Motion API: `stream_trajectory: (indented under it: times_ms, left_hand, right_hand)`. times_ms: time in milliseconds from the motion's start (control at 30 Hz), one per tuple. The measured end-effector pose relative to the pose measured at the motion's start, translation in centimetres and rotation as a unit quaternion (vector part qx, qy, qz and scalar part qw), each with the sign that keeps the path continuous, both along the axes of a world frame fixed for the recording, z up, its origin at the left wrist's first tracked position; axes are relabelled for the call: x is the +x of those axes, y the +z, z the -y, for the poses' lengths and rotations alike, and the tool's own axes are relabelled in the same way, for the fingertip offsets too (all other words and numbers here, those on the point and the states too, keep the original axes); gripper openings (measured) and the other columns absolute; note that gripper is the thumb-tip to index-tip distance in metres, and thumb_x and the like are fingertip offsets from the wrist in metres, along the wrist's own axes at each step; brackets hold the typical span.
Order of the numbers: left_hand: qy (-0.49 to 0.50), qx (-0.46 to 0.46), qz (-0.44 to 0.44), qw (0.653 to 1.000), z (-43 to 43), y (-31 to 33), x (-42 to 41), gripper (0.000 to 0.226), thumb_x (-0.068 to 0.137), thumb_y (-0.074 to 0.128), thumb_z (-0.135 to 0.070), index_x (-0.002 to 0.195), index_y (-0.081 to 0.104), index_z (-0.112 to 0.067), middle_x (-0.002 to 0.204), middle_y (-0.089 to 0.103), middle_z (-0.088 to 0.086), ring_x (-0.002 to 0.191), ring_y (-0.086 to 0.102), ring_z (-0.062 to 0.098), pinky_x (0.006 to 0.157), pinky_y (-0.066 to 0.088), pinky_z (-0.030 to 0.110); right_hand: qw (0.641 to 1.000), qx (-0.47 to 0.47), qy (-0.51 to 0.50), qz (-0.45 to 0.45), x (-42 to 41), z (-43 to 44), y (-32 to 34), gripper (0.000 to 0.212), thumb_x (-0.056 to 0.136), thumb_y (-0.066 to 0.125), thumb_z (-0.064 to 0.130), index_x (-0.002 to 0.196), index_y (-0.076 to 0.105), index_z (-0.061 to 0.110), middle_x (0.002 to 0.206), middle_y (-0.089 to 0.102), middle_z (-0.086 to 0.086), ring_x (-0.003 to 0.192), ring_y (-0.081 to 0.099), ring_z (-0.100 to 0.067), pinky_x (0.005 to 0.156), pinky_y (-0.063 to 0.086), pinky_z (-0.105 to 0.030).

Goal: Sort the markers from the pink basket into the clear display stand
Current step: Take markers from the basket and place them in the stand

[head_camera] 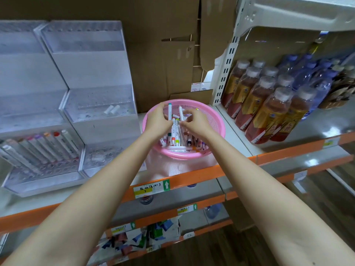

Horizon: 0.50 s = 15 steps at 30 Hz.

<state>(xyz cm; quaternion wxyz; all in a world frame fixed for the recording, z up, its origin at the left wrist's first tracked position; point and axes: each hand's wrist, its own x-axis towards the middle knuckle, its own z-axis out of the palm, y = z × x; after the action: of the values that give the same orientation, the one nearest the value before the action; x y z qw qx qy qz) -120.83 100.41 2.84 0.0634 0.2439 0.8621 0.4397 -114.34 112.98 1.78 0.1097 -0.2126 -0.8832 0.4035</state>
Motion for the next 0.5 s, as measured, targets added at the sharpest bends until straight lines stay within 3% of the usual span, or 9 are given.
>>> stream_trajectory:
  times_ms: [100,233,367,433,500]
  left_hand:
    - [-0.005,0.037,-0.025,0.999,0.6,0.4,0.1,0.065,0.079,0.062,-0.001,0.138,0.046,-0.021,0.091,0.06,-0.001,0.081,0.057,0.015,0.074,0.048,0.022]
    - [-0.025,0.085,-0.014,0.996,1.7,1.4,0.7,0.063,0.074,0.069,-0.002,0.129,0.052,-0.028,0.088,0.06,-0.006,0.081,0.06,0.015,0.069,0.059,0.038]
    - [-0.048,0.111,-0.053,0.991,3.1,2.7,2.0,0.06,0.071,0.073,-0.002,0.123,0.053,-0.024,0.108,0.06,-0.007,0.083,0.06,0.008,0.056,0.059,0.032]
    - [-0.05,0.124,-0.09,0.987,4.0,3.5,2.6,0.058,0.071,0.073,-0.004,0.121,0.051,-0.023,0.104,0.057,-0.012,0.081,0.061,0.009,0.062,0.058,0.029]
    - [-0.038,0.134,-0.117,0.983,5.1,4.1,3.1,0.055,0.074,0.072,-0.006,0.12,0.048,-0.023,0.089,0.06,-0.006,0.075,0.062,0.011,0.064,0.055,0.026]
  right_hand:
    - [0.998,-0.027,0.011,-0.059,0.4,0.2,0.5,0.056,0.085,0.066,0.01,0.137,0.046,0.017,0.078,0.059,0.001,0.076,0.062,-0.025,0.078,0.055,-0.05]
    - [0.995,-0.034,0.024,-0.09,1.4,1.0,1.8,0.067,0.083,0.069,0.011,0.142,0.039,0.026,0.083,0.055,0.006,0.081,0.062,-0.021,0.074,0.058,-0.046]
    - [0.988,-0.056,0.045,-0.135,3.0,2.5,3.2,0.059,0.082,0.069,0.009,0.132,0.044,0.026,0.094,0.059,-0.01,0.081,0.062,-0.024,0.053,0.06,-0.035]
    - [0.982,-0.061,0.052,-0.171,3.4,3.6,3.8,0.058,0.081,0.07,0.008,0.13,0.044,0.026,0.109,0.056,-0.008,0.086,0.061,-0.025,0.05,0.059,-0.035]
    - [0.976,-0.061,0.059,-0.201,3.7,4.7,4.2,0.058,0.082,0.07,0.008,0.13,0.042,0.026,0.11,0.054,-0.002,0.084,0.062,-0.026,0.051,0.059,-0.038]
